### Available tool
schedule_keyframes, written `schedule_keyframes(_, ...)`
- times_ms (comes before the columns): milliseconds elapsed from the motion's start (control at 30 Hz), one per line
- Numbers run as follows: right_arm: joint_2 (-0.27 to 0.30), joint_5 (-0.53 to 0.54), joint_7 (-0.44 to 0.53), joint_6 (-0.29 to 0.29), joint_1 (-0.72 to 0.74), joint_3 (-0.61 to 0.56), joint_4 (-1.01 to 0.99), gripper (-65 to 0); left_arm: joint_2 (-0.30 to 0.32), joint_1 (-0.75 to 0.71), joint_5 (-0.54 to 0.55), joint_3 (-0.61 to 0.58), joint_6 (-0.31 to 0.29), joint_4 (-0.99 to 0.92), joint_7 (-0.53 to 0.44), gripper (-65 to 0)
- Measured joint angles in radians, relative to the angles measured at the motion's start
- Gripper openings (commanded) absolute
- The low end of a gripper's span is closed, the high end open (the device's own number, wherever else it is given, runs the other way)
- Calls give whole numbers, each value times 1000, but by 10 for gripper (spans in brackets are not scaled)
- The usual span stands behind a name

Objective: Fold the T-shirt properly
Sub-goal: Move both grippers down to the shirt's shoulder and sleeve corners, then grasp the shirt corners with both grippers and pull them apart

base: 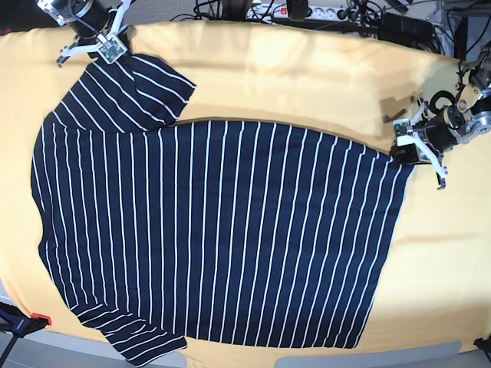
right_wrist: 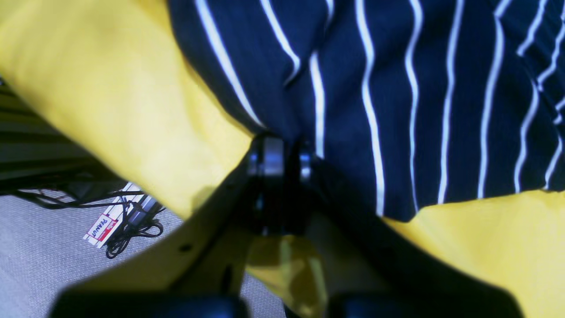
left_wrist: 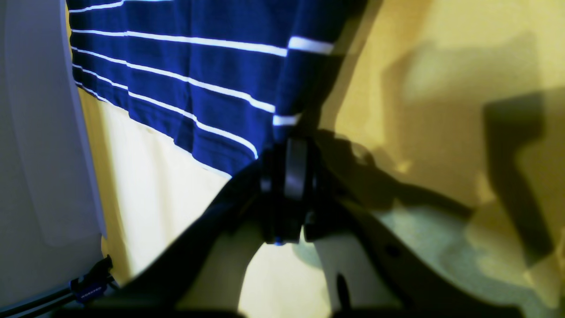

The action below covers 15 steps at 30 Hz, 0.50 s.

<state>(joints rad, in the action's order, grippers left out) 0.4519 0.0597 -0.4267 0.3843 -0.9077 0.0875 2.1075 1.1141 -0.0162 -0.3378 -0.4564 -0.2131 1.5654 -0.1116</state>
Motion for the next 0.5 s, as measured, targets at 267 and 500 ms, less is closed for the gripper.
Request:
schedule_keyframes(267, 2, -49, -147, -4, -3, 4, 154, -650, 23, 0, 0, 0, -3, 4, 0, -650)
schedule_keyframes(500, 8, -116, -169, -44, -79, 6, 227, -650, 63, 0, 13, 0, -134, 46, -21, -650)
